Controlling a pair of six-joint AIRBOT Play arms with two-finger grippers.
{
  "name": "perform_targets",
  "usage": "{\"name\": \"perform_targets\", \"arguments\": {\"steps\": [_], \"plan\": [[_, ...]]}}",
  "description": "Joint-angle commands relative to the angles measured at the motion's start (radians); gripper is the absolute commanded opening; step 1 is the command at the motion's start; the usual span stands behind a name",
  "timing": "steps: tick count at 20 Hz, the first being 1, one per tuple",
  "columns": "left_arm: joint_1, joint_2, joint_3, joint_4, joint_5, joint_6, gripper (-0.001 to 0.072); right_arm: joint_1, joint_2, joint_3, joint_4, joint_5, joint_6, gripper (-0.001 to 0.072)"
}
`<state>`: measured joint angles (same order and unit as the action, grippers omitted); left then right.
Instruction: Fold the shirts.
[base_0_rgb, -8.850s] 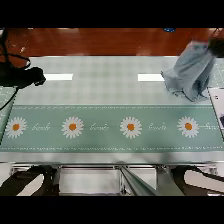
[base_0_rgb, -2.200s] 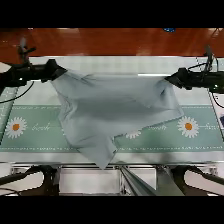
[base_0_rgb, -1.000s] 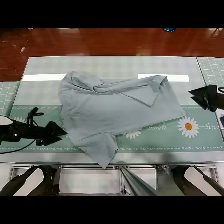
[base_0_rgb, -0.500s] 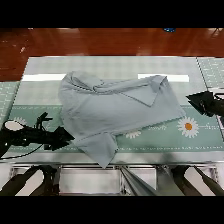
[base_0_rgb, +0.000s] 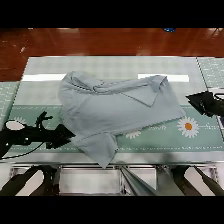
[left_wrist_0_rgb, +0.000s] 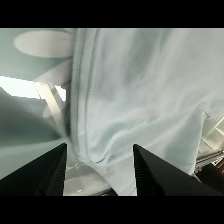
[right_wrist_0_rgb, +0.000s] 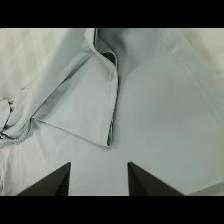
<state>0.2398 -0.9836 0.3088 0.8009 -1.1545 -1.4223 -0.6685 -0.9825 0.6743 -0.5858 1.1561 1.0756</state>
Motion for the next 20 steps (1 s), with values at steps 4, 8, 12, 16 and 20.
{"name": "perform_targets", "arguments": {"steps": [4, 8, 12, 16, 20], "plan": [[-0.065, 0.0, -0.001, -0.016, 0.02, -0.005, 0.0507, -0.001, 0.0, -0.001, -0.001, 0.0, 0.0, 0.0419], [-0.116, -0.004, -0.001, -0.016, 0.024, -0.005, 0.0507, -0.001, 0.0, -0.001, -0.002, -0.001, 0.0, 0.0419], [-0.158, -0.045, -0.001, -0.025, 0.034, -0.005, 0.0507, -0.001, 0.0, -0.001, -0.02, -0.002, 0.002, 0.0419], [-0.221, -0.096, 0.0, -0.144, 0.154, -0.005, 0.0462, -0.001, 0.0, -0.001, -0.026, -0.005, 0.004, 0.0418], [-0.221, -0.111, 0.015, -0.159, 0.2, 0.045, 0.0019, -0.002, -0.004, 0.0, -0.305, -0.14, 0.211, 0.0417]]}}
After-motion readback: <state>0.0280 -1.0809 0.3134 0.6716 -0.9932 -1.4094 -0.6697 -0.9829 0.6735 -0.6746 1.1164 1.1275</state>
